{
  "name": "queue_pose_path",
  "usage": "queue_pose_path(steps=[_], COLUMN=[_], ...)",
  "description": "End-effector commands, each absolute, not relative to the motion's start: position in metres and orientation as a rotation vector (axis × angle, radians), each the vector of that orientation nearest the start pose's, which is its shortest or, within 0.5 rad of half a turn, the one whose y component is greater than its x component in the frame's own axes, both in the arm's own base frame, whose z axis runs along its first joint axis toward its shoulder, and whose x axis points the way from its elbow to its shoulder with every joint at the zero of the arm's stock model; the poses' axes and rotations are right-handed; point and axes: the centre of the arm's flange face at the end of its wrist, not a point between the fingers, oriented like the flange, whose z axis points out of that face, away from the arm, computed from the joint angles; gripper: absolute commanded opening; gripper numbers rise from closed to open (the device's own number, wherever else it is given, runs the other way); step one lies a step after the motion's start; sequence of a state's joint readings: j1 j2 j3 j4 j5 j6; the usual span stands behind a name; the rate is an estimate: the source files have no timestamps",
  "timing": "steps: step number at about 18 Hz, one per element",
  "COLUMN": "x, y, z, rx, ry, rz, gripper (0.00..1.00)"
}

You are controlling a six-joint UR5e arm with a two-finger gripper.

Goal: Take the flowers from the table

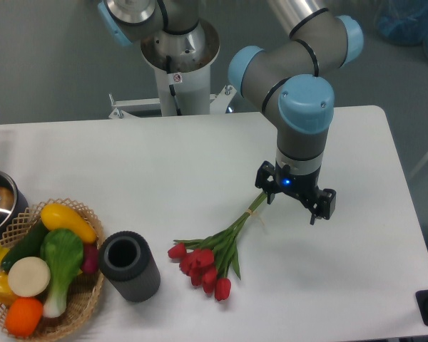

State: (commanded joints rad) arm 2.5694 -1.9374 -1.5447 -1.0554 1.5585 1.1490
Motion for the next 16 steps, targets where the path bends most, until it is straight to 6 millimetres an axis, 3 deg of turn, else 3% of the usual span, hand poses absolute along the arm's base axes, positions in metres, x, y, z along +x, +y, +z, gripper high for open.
queue_pose_path(steps=[6,9,13,16], x=[-0.462,-0.450,-0.426,-0.419], y=[0.459,0.453,0.444,0.443], z=[0.341,0.325,0.280,0.277], rx=[-3.033,-3.037,-3.014,-3.022], ry=[0.235,0.235,0.249,0.260], rz=[0.214,0.195,0.225,0.219], gripper=[1.00,1.00,1.00,1.00])
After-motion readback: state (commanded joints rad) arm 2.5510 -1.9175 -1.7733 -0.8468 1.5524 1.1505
